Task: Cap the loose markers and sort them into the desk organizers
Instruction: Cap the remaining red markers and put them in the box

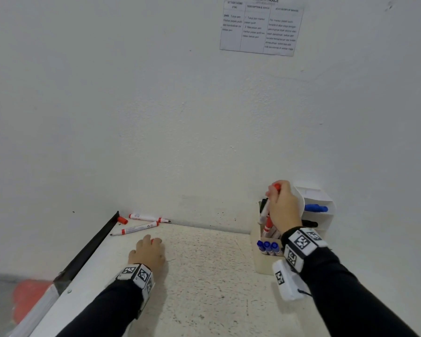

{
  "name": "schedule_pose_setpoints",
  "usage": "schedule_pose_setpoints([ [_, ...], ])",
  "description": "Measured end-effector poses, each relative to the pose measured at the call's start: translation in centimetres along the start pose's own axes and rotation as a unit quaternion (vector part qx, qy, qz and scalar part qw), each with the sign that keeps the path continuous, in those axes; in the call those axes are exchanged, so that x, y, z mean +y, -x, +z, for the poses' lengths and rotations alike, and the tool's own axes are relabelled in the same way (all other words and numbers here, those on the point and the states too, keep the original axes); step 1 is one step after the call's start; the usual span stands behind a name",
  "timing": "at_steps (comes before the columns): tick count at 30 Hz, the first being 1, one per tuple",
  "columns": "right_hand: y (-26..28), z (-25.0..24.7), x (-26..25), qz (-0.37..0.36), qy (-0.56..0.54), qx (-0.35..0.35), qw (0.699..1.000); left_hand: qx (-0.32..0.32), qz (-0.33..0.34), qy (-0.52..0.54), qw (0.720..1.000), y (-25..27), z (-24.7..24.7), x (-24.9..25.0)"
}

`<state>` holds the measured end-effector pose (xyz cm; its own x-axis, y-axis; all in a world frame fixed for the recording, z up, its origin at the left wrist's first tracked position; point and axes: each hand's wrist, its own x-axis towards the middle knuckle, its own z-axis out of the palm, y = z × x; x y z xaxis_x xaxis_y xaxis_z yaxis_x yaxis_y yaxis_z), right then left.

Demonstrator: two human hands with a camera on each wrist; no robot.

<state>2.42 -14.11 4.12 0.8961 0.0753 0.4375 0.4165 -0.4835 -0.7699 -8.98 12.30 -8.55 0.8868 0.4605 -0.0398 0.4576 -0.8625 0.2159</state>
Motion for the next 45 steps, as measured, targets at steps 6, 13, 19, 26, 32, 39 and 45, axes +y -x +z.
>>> schedule_pose_setpoints([
  [6, -0.6, -2.4, 2.4, 0.051, 0.021, 0.009, 0.998, -0.049, 0.049, 0.018, 0.997, -0.7, 0.2, -0.4],
  [13, -0.5, 0.0, 4.6, 0.075, 0.150, -0.090, 0.982, -0.037, -0.018, 0.063, 0.997, -1.0, -0.2, -1.0],
  [19, 0.0, 0.7, 3.1, 0.073, 0.325, -0.156, 0.930, -0.016, -0.049, 0.115, 0.992, -0.3, -0.2, -2.6],
  [26, 0.2, 4.0, -2.4, 0.010, 0.290, -0.143, 0.946, 0.018, -0.085, 0.128, 0.988, 0.5, -1.9, -5.0],
  [32, 2.5, 12.8, -7.1, -0.026, 0.185, -0.309, 0.932, 0.064, -0.109, 0.255, 0.959, 1.5, -2.7, -7.7],
  [39, 6.4, 23.3, -7.4, -0.023, 0.201, -0.511, 0.835, 0.077, -0.115, 0.295, 0.945, 1.0, -3.1, -10.4],
  [45, 6.8, 27.3, -8.2, -0.073, 0.220, -0.519, 0.823, 0.088, -0.140, 0.327, 0.931, -0.5, -3.0, -11.5],
])
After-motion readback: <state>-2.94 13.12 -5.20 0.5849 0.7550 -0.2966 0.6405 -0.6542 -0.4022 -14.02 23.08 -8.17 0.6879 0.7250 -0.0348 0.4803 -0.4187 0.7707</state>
